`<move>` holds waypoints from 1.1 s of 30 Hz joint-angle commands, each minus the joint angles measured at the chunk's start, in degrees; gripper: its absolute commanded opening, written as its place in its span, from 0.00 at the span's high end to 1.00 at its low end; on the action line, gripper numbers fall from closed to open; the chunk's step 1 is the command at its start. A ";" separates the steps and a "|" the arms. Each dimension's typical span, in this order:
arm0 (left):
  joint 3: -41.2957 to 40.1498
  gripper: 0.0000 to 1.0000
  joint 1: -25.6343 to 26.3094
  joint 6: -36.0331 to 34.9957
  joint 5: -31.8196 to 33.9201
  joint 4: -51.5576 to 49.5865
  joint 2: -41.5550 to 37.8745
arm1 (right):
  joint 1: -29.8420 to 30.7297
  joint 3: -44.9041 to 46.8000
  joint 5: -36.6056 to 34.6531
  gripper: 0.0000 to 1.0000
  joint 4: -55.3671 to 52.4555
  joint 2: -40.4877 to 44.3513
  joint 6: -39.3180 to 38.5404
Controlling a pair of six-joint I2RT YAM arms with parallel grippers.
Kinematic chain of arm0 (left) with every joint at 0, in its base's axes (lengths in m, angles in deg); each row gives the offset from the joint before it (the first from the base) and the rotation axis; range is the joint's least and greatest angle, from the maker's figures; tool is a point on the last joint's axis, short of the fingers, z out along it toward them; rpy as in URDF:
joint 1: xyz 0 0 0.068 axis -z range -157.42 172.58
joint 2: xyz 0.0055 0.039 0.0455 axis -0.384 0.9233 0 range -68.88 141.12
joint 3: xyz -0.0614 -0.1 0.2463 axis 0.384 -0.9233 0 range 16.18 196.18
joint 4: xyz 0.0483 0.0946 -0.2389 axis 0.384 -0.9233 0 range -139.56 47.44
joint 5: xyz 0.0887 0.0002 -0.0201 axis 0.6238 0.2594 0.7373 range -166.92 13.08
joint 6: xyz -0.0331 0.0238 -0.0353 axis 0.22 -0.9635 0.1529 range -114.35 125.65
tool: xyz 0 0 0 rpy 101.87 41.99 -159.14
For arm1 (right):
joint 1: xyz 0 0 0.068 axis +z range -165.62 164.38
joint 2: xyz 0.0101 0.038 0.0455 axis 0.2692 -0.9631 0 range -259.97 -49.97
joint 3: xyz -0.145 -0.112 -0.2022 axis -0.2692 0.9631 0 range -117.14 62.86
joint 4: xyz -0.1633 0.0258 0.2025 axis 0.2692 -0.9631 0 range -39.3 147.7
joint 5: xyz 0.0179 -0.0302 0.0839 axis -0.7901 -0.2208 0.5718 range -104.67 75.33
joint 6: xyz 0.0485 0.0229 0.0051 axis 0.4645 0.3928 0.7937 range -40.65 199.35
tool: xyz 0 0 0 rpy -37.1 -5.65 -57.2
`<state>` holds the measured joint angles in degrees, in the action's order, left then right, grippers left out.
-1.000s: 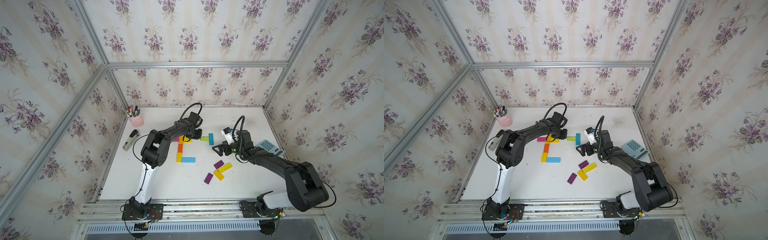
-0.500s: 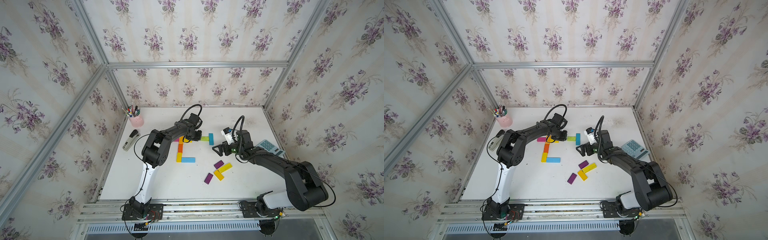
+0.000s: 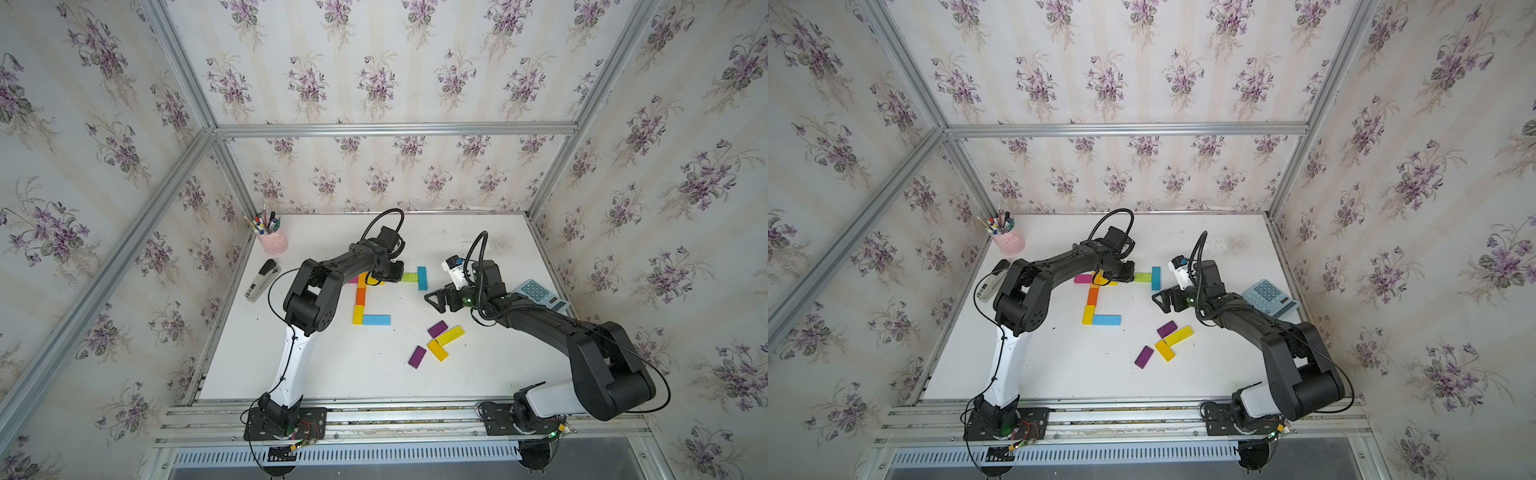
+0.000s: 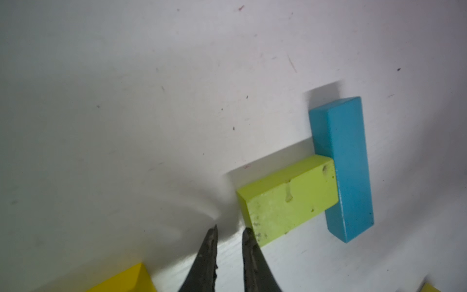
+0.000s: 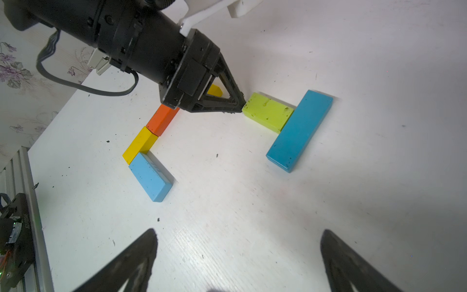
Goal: Assemble the letter t with building blocks
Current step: Assemble the building block at the center of the board, then pick up the building block from the center of the board.
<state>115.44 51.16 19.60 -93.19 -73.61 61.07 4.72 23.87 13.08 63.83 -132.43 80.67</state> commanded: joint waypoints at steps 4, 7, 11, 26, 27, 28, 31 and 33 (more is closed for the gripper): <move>0.48 0.79 -0.01 -0.20 -0.78 -0.44 0.28 | 0.10 -0.39 0.73 0.00 0.64 -0.25 -0.57; 0.96 0.79 -0.01 -0.33 -0.69 -0.90 0.56 | 0.14 -0.48 0.82 0.00 0.64 -0.38 -0.47; 1.62 0.78 -0.01 -0.43 0.56 -1.90 0.74 | 0.13 -0.45 0.82 0.00 0.55 -0.35 -0.53; 3.55 0.69 0.07 -5.33 4.70 -5.22 -8.78 | 1.11 -1.64 -13.84 0.08 -8.21 1.87 5.86; 1.89 0.65 0.25 -5.89 3.81 -4.19 -10.81 | 2.31 -0.73 -15.75 0.09 -9.03 2.75 7.32; -0.12 0.61 0.40 -6.32 3.58 -3.06 -12.78 | 3.75 0.45 -17.10 0.09 -9.25 3.88 8.43; -7.90 0.00 0.86 -7.70 2.34 0.51 -19.84 | 8.67 3.75 -20.84 0.09 -10.09 8.44 13.70; -12.64 0.00 1.16 -8.60 1.13 1.69 -23.72 | 9.77 5.22 -21.80 0.09 -11.67 11.19 16.58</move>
<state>106.59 52.25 13.26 -90.16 -74.66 40.54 13.42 27.94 -3.42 54.72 -123.73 90.94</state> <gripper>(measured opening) 0.901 0.907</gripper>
